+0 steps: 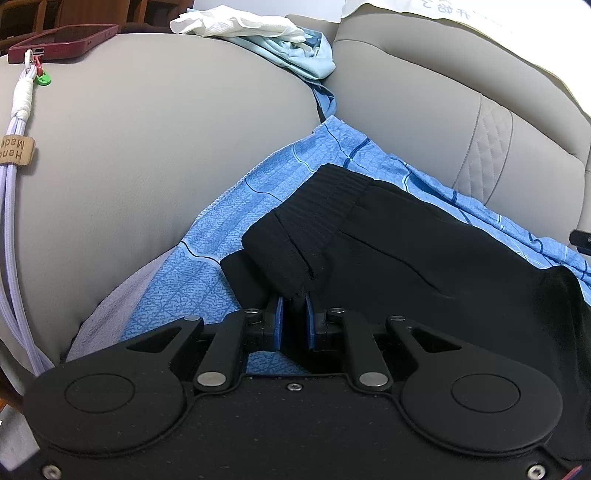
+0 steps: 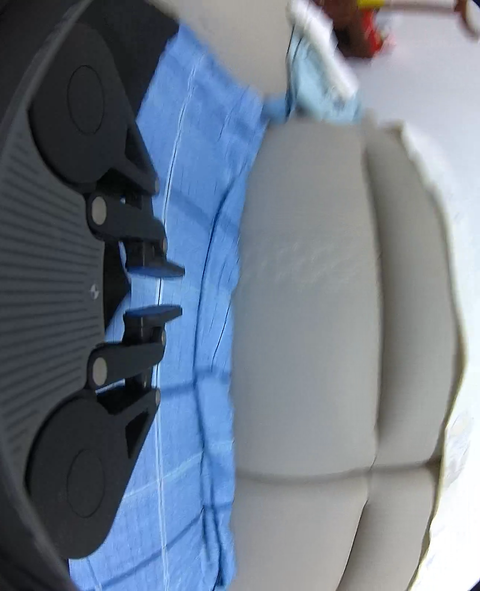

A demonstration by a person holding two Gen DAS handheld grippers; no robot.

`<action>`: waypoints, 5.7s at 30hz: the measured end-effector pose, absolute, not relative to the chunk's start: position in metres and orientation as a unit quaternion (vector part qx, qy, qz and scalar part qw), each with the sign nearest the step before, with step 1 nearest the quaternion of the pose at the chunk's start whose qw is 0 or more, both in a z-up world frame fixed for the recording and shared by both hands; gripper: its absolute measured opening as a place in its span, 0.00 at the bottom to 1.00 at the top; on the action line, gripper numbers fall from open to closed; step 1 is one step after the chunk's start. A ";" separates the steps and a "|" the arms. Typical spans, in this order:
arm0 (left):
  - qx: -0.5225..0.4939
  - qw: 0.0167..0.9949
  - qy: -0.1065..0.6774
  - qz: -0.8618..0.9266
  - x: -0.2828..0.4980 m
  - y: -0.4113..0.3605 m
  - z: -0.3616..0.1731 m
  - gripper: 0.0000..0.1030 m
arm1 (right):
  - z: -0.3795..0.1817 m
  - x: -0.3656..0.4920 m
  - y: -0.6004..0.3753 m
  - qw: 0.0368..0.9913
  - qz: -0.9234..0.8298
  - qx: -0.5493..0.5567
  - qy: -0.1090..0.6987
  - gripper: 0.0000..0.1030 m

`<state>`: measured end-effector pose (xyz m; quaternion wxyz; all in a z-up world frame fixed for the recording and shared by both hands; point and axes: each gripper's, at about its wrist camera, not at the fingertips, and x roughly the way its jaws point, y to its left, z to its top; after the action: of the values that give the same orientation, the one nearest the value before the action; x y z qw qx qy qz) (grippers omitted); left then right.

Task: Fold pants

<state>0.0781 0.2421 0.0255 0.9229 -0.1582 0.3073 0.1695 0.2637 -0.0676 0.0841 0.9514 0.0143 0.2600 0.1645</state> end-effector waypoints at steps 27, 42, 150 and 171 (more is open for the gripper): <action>-0.230 0.920 0.267 0.170 0.057 0.258 0.030 0.38 | 0.045 0.257 -0.159 0.957 0.014 -0.007 0.290 0.83; -0.374 0.882 0.253 0.137 0.066 0.279 0.015 0.89 | 0.036 0.085 -0.212 0.966 -0.060 -0.001 0.252 0.90; -0.281 0.919 0.089 0.262 0.215 0.250 0.195 0.14 | 0.198 0.269 -0.470 0.947 -0.135 0.280 0.083 0.08; -0.207 0.870 0.309 0.324 0.137 0.256 0.056 0.20 | 0.005 0.220 -0.559 0.887 -0.225 0.285 0.285 0.36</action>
<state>0.1371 0.2564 0.0560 0.8700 -0.2066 0.3090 0.3240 0.2202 -0.5589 0.0048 0.8872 0.2853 0.2847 -0.2246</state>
